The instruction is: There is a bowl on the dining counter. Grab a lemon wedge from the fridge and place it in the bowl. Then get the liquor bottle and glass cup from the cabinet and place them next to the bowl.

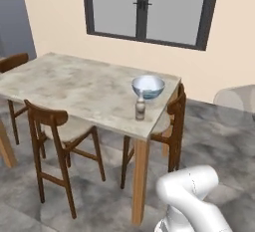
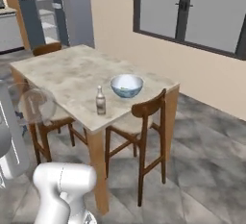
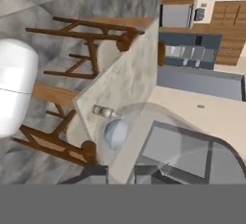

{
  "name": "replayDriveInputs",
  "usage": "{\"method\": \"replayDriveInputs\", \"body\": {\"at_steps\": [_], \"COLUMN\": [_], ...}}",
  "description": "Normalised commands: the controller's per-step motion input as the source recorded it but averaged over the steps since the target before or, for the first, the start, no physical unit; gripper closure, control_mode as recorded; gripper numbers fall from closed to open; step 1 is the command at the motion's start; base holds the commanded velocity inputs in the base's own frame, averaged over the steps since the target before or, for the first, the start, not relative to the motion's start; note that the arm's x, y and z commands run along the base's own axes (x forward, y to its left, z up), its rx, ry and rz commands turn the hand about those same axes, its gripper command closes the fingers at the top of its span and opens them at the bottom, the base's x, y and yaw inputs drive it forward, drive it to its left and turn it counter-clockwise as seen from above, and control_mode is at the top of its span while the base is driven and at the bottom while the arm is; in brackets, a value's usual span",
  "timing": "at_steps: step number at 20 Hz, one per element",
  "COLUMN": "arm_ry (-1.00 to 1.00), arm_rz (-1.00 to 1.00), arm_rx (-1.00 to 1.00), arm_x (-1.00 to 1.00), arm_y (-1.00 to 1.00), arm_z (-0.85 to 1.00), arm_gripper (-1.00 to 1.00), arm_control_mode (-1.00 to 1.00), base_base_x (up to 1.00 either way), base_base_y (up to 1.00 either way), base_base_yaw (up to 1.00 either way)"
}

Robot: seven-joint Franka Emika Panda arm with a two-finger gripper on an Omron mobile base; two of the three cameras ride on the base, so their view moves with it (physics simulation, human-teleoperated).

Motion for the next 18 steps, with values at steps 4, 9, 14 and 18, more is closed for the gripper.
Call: {"method": "replayDriveInputs", "body": {"at_steps": [4, 9, 14, 18], "arm_ry": [0.0, 0.0, 0.0, 0.0], "arm_rz": [0.0, 0.0, 0.0, 0.0], "arm_rx": [0.0, 0.0, 0.0, 0.0], "arm_x": [0.0, 0.0, 0.0, 0.0], "arm_y": [0.0, 0.0, 0.0, 0.0], "arm_z": [0.0, 0.0, 0.0, 0.0], "arm_gripper": [1.0, 1.0, 1.0, 1.0], "arm_control_mode": [1.0, 1.0, 1.0, 1.0], "base_base_x": [0.31, 0.3, 0.3, 0.29], "base_base_y": [-0.76, -0.75, -0.74, -0.73], "base_base_yaw": [0.32, 0.33, 0.33, 0.34]}}
